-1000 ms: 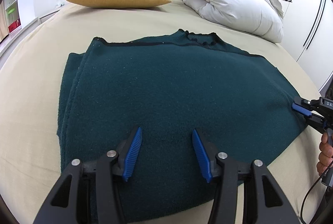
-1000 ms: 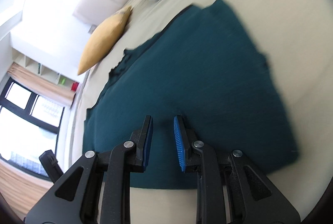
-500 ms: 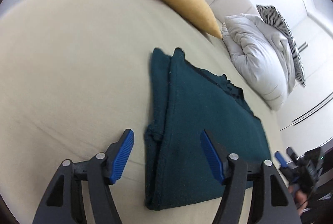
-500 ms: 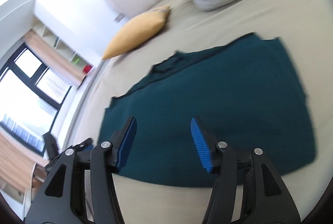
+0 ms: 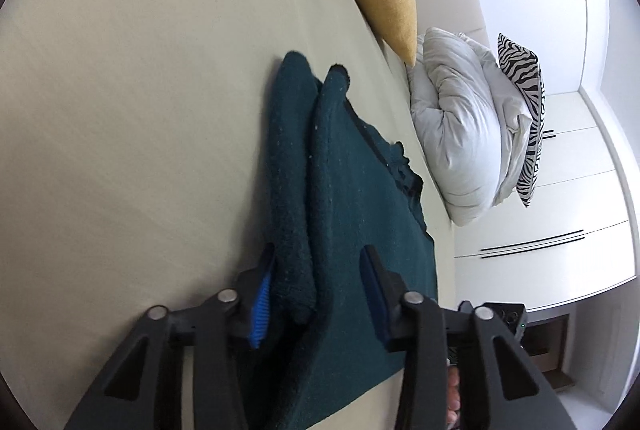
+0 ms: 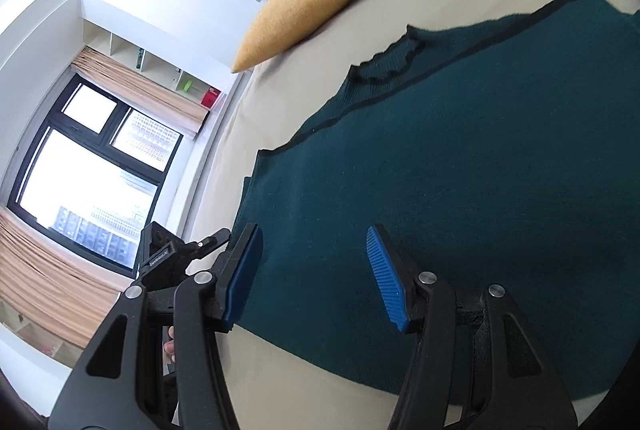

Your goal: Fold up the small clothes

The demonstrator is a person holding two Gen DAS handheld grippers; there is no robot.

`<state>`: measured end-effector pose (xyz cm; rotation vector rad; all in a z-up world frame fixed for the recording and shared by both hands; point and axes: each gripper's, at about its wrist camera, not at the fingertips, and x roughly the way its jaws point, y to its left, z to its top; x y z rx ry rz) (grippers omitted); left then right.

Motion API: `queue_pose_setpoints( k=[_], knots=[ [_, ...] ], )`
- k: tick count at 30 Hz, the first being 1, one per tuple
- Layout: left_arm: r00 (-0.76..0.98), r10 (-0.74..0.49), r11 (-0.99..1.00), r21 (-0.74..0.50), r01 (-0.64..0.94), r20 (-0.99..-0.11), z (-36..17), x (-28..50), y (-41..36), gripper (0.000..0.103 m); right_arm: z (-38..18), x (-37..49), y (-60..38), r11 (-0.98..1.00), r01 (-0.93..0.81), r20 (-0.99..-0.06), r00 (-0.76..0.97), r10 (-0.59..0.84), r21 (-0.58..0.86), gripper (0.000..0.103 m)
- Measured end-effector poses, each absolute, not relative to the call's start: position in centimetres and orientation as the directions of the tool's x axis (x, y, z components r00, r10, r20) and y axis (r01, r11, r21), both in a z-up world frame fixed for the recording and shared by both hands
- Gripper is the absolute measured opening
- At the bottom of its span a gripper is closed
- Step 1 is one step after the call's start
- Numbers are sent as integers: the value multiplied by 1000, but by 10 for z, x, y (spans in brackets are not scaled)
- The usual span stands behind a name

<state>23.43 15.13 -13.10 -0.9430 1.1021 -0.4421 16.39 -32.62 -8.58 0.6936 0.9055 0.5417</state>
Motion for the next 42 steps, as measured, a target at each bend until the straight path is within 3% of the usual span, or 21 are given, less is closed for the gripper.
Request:
queue_pose_setpoints(
  k=[2,12,16,23,32,35,40,42],
  knots=[
    [408,-719,558,-817,-144,-563,-133,237,149,22,-88,171,-317,660,-146,-523,495,694,737,54],
    [432,-683,619,-781,-87,-589,-124,236,145,20,-115,206,-275,732,-124,-639,406,653,670,52],
    [431,-666,664,-747,-30,-609,-108,237,132,19,-116,206,-270,748,-143,-640,428,638,649,52],
    [434,-664,710,-696,111,-608,-60,243,78,19,-109,202,-316,627,-55,-544,442,713,777,53],
    [310,-733,681,-649,339,-606,-43,257,-105,19,-112,186,-421,494,46,-438,538,720,868,54],
    [247,-748,663,-680,313,-616,-70,262,-145,23,-123,182,-448,482,79,-440,553,707,873,52],
    [222,-791,611,-725,318,-569,-65,248,-145,40,-135,180,-466,438,74,-405,541,737,896,52],
    [237,-822,570,-745,346,-518,-47,242,-135,55,-135,182,-465,451,78,-419,537,732,889,52]
  ],
)
